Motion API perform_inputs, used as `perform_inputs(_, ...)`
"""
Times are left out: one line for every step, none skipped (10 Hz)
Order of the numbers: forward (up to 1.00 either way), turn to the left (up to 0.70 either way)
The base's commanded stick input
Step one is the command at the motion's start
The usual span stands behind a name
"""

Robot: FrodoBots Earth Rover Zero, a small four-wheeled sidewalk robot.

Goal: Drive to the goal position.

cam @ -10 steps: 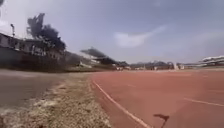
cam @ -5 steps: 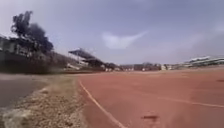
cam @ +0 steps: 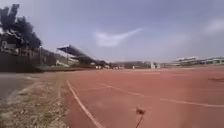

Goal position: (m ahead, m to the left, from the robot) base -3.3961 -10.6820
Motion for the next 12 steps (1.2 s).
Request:
perform_inputs(0.7,-0.35)
perform_inputs(0.7,-0.35)
perform_inputs(0.7,-0.35)
perform_inputs(0.7,-0.35)
perform_inputs(0.7,-0.35)
perform_inputs(0.7,-0.35)
perform_inputs(0.7,-0.35)
perform_inputs(0.7,-0.35)
perform_inputs(0.7,-0.35)
perform_inputs(0.7,-0.35)
perform_inputs(0.7,-0.35)
perform_inputs(0.7,-0.35)
